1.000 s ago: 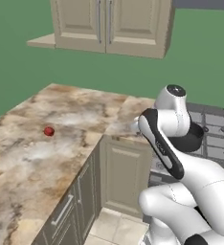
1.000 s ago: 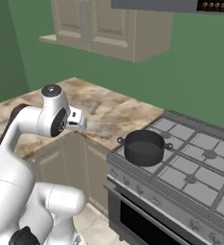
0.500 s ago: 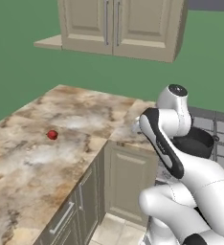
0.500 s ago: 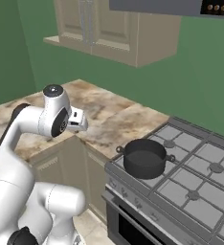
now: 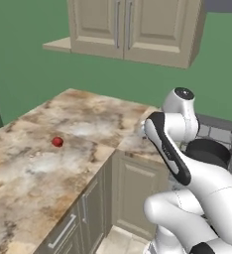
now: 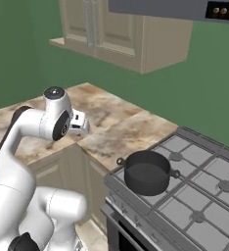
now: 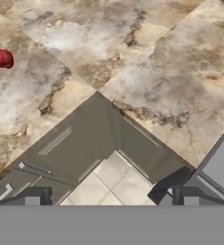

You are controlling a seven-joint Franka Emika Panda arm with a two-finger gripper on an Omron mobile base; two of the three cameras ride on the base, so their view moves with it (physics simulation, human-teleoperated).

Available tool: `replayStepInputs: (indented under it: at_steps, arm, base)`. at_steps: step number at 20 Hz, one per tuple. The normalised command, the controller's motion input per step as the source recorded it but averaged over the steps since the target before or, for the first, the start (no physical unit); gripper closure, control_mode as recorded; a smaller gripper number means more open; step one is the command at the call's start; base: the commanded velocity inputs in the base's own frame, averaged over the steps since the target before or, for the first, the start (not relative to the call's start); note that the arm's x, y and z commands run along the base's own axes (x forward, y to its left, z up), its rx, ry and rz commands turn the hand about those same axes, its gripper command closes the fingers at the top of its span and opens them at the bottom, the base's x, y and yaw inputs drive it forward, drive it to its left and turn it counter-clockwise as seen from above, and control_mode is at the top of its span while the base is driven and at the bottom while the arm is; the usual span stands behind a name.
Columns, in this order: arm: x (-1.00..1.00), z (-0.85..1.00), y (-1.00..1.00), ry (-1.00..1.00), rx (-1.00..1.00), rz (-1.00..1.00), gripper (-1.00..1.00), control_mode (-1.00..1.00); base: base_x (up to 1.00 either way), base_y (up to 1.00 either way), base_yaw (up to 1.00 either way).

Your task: Turn on the burner for the pot on the stove. Wait thirty seconds for the pot to heat up. Then add the bell pepper to the pot.

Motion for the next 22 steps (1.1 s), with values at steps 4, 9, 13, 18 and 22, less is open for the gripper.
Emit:
replayStepInputs:
  at_steps: [4,9,13,18,22]
  arm:
    - [0.00,0.00,0.00,0.00,0.00,0.00,-1.00,1.00]
    - [0.00,0.00,0.00,0.00,0.00,0.00,-1.00,1.00]
    - [0.00,0.00,0.00,0.00,0.00,0.00,-1.00,1.00]
    - [0.00,0.00,0.00,0.00,0.00,0.00,-1.00,1.00]
    - [0.00,0.00,0.00,0.00,0.00,0.00,-1.00,1.00]
  base:
    - [0.46,0.00,0.24]
    - [0.56,0.00,0.18]
    - [0.70,0.00,0.03]
    - [0.52,0.00,0.01]
    - [0.00,0.00,0.00]
